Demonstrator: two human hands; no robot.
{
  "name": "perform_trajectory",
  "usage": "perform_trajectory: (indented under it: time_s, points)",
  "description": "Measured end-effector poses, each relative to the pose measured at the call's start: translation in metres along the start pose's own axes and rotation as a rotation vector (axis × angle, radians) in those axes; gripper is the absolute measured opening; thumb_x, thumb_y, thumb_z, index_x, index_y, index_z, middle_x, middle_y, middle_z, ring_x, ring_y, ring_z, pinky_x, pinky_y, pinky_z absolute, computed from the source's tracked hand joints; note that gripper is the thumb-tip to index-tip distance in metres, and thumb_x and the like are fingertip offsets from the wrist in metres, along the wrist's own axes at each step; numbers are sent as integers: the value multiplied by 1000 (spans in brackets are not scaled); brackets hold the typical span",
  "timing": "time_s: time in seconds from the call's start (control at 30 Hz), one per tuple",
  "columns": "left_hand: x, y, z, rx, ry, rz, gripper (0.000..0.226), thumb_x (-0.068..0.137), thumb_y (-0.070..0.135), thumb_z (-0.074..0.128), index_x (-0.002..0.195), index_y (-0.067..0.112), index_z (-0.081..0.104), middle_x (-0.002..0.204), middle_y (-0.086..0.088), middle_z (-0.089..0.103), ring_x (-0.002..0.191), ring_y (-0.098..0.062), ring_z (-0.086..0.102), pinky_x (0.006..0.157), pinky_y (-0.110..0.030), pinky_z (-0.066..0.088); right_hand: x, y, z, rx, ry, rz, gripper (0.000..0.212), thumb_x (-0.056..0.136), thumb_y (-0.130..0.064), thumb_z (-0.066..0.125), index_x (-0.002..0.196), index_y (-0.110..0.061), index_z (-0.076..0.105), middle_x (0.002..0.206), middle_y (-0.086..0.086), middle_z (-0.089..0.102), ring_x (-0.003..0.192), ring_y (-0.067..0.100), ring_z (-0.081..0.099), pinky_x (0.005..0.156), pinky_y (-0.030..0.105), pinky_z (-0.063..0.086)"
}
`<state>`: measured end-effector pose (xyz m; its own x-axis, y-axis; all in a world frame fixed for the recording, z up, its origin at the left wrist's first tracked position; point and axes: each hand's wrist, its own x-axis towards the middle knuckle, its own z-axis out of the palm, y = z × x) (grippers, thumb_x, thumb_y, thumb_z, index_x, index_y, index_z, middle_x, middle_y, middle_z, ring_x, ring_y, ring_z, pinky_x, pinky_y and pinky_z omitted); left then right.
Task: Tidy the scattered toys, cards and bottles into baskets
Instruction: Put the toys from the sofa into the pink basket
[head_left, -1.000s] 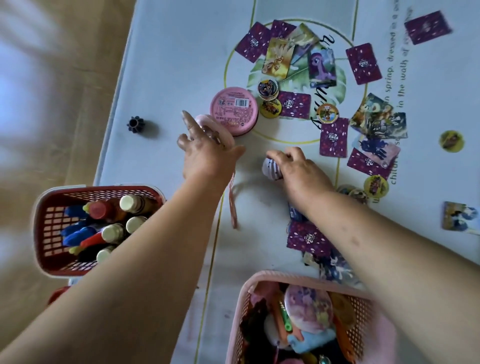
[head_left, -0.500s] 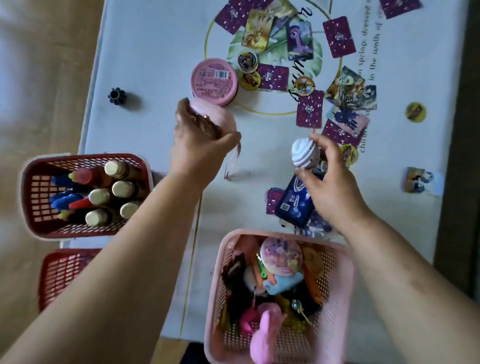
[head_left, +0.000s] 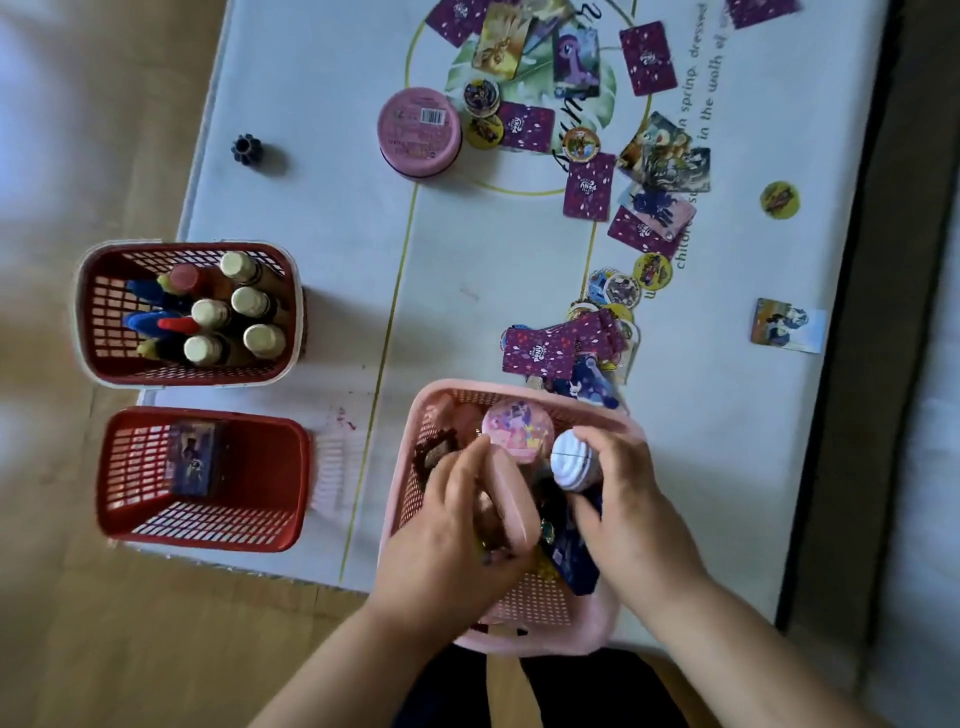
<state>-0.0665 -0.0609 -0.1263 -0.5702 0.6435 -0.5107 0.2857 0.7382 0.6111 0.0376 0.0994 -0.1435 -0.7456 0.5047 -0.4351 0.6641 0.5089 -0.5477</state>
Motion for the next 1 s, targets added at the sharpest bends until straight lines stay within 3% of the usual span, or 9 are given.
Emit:
perform_trajectory:
  time_s: [0.13,0.27,0.4,0.47,0.57,0.67,0.73,0.83,1.0]
  points:
    - [-9,-9,27,183,-19,60,96,69,64,54,150,38,9,155,-2,31,108,-19,65,55,-26,53,-8,5,11,-26,-43,31,61,77,-16,70,132,-26,44,135,0,40,117,23,54,78,31,48]
    - [-10,-4,37,247,-66,79,91,79,68,50,150,47,-3,162,5,14,131,-21,47,79,-31,55,-6,2,4,-82,40,-12,36,78,-16,72,112,-19,62,123,3,52,116,23,55,88,33,51]
    - [11,10,15,217,118,65,61,90,60,40,138,23,48,147,-2,46,117,-23,60,73,-36,58,11,-7,-12,-26,103,-16,24,84,-12,67,107,-16,64,115,3,53,98,21,62,76,24,48]
    - [33,10,0,226,196,79,52,90,49,42,128,18,58,136,-2,53,115,-23,60,75,-35,56,24,-15,-17,13,95,-4,21,88,-15,62,109,-18,62,117,-1,50,94,18,61,73,22,45]
    - [68,11,-28,229,273,68,39,90,31,54,126,16,59,134,-5,52,113,-28,59,76,-36,53,53,-30,-24,57,116,-13,22,89,-15,61,111,-18,60,118,-2,49,92,17,61,73,25,47]
    - [110,7,-65,230,286,22,45,91,19,57,135,16,50,145,-7,41,126,-30,46,94,-40,44,92,-52,-28,63,107,-34,28,88,-18,62,116,-18,58,122,0,48,99,20,60,80,36,52]
    - [144,2,-94,269,304,-10,48,92,17,53,139,16,43,149,-9,33,132,-31,36,103,-39,35,123,-68,-28,39,76,-51,34,89,-21,61,122,-20,55,126,0,47,107,19,56,87,34,47]
    - [192,-1,-134,256,271,-152,53,93,13,48,144,15,34,151,-11,26,135,-32,30,108,-39,29,163,-89,-25,-29,6,-56,45,90,-25,61,133,-22,47,136,1,41,120,22,48,94,33,40]
    - [276,-33,-191,258,193,-449,55,92,13,49,143,9,28,146,-18,26,131,-38,37,109,-45,35,234,-126,-6,-141,-70,-48,63,89,-30,62,143,-22,32,148,6,26,133,31,30,104,37,32]
